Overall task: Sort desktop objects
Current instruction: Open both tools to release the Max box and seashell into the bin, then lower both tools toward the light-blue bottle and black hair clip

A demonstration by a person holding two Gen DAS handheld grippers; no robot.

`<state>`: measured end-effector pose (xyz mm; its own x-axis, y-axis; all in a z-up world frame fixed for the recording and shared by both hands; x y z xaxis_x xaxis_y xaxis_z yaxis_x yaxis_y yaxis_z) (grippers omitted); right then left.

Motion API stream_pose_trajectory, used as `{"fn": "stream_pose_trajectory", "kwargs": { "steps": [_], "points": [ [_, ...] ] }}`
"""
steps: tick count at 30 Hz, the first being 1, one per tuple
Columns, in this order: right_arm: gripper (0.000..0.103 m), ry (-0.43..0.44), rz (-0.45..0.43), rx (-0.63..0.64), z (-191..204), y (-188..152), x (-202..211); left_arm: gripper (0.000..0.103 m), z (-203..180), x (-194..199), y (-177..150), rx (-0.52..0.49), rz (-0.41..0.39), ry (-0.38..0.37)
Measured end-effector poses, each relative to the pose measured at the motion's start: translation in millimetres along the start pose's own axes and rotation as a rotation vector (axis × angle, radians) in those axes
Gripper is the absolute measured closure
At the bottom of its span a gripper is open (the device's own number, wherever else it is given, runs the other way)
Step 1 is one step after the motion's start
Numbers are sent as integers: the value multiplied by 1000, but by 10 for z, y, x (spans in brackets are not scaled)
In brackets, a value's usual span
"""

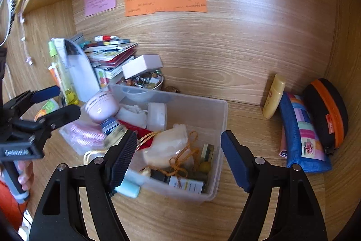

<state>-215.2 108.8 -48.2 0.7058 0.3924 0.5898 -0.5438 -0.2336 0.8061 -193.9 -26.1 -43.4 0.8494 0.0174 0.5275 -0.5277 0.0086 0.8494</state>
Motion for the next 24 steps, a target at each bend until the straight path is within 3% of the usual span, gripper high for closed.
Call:
{"fn": "stream_pose_trajectory", "kwargs": {
  "steps": [9, 17, 22, 24],
  "points": [
    [16, 110, 69, 44, 522, -448, 74, 4, 299, 193, -338, 7, 17, 37],
    [18, 125, 205, 54, 801, -772, -323, 4, 354, 223, -654, -5, 51, -4],
    [31, 106, 256, 46, 853, -867, -507, 4, 417, 179, -772, 11, 64, -21],
    [43, 93, 276, 51, 865, -903, -561, 4, 453, 134, -809, 33, 87, -25]
  ]
}}
Point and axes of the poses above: each gripper's, at about its wrist camera, not at the fingertips, and x roughly against the way its jaws point, z to its left, y to its top, the point moved 9 cm from there along -x, roughly the way its jaws point, and after that the axes turned 2 degrees about -x, right-handed, at the moved point
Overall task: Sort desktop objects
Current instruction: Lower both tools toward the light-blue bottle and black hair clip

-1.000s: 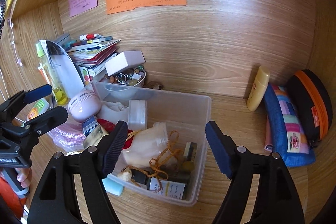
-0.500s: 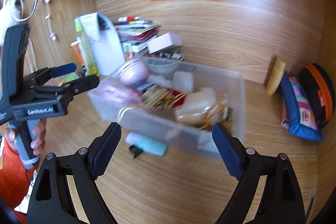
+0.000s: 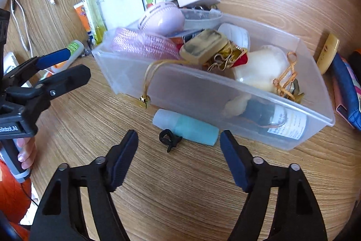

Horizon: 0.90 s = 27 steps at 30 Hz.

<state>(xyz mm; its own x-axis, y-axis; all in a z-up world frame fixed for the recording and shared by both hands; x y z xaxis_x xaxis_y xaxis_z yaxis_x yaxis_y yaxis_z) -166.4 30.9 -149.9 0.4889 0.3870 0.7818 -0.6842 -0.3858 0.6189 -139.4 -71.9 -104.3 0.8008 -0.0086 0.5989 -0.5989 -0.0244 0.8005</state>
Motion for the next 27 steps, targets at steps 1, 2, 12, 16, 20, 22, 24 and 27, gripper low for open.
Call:
{"fn": "stream_pose_trajectory", "kwargs": {
  "steps": [1, 2, 12, 16, 20, 22, 24, 27],
  "points": [
    [46, -2, 5, 1, 5, -7, -19, 4, 10, -8, -5, 11, 5, -9],
    [47, 1, 9, 5, 17, -16, -35, 4, 10, -5, -6, 20, 4, -23],
    [67, -47, 7, 84, 131, -80, -77, 4, -105, 12, -53, -13, 0, -26],
    [82, -34, 10, 95, 149, -91, -84, 4, -112, -35, -89, -20, 20, -18],
    [82, -16, -1, 87, 145, -76, -66, 4, -130, -79, -126, -22, 42, -27],
    [82, -10, -21, 84, 120, -61, -9, 4, -164, -107, -150, -30, 59, -39],
    [82, -16, -43, 76, 43, -47, 62, 4, -230, -133, -187, -43, 77, -50],
    [82, -15, -54, 40, -146, -41, 129, 4, -383, -171, -249, -84, 99, -40]
  ]
}}
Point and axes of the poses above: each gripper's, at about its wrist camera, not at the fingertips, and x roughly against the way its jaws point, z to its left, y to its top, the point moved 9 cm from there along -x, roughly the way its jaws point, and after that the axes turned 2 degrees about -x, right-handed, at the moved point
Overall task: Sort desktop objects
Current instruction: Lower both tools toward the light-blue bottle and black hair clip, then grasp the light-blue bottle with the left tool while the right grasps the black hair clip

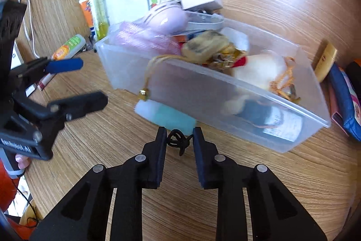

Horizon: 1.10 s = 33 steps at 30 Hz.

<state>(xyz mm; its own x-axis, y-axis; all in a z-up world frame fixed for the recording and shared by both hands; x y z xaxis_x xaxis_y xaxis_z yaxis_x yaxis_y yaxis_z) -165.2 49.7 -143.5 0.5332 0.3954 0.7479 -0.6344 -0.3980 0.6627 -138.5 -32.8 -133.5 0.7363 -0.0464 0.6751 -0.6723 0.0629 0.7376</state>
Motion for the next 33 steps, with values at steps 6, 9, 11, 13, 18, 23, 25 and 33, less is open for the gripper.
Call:
{"fn": "stream_pose_trajectory", "kwargs": {
  "steps": [6, 9, 11, 13, 18, 23, 25, 33],
  "points": [
    [82, -10, -34, -52, -338, 6, 167, 4, -346, -111, -20, -43, 65, -17],
    [82, 14, -66, -84, -435, 1, 250, 4, -475, -214, -20, -44, 102, -12],
    [82, 43, -80, -101, -459, -11, 295, 4, -519, -297, -7, -46, 120, 24],
    [82, 55, -97, -103, -465, 4, 332, 4, -541, -368, 5, -29, 142, 40],
    [82, 74, -130, -93, -438, 22, 432, 4, -594, -498, 17, 23, 188, 36],
    [82, 90, -150, -110, -466, 28, 481, 4, -610, -625, 30, 72, 229, 40],
    [82, 92, -149, -121, -487, 30, 473, 4, -601, -664, 26, 98, 246, 38],
    [82, 97, -133, -130, -481, 12, 443, 4, -577, -731, 75, 134, 238, 98]
  ]
}}
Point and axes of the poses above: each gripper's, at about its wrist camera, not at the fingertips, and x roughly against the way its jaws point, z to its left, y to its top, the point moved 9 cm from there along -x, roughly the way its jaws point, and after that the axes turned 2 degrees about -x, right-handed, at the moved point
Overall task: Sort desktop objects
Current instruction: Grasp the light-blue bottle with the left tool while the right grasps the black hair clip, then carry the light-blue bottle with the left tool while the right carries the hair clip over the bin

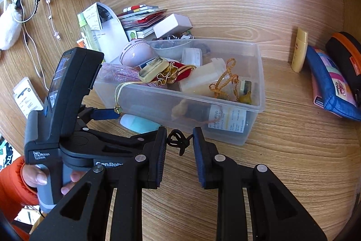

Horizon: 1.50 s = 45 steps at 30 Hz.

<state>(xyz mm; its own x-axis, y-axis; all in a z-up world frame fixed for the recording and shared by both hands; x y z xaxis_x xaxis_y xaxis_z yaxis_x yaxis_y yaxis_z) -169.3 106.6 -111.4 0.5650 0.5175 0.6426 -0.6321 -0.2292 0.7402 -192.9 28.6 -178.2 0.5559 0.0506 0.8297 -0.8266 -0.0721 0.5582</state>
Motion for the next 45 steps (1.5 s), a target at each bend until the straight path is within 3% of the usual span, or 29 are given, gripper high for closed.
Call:
{"fn": "stream_pose_trajectory", "kwargs": {
  "steps": [9, 12, 15, 25, 29, 40, 45],
  "points": [
    [81, 0, -1, -6, -9, -5, 2, 5, -9, 27, -8, 7, 9, 23],
    [81, 2, -4, -6, -13, -5, 10, 13, -45, 62, 1, 4, -4, 28],
    [81, 3, -2, -6, -8, -9, 10, 30, -113, 127, -32, -26, -20, 10],
    [81, 0, 3, 6, 16, -25, 1, 30, -23, 204, -110, -31, -21, -34],
    [81, 0, 9, 16, 29, -36, -13, 30, 116, 385, -278, -11, -28, -55],
    [81, -5, 18, 34, 60, -64, -41, 30, 278, 782, -301, -19, -144, -49],
    [81, 33, 4, 23, 84, -31, -9, 30, 270, 832, -87, -12, -195, -39]
  ]
}}
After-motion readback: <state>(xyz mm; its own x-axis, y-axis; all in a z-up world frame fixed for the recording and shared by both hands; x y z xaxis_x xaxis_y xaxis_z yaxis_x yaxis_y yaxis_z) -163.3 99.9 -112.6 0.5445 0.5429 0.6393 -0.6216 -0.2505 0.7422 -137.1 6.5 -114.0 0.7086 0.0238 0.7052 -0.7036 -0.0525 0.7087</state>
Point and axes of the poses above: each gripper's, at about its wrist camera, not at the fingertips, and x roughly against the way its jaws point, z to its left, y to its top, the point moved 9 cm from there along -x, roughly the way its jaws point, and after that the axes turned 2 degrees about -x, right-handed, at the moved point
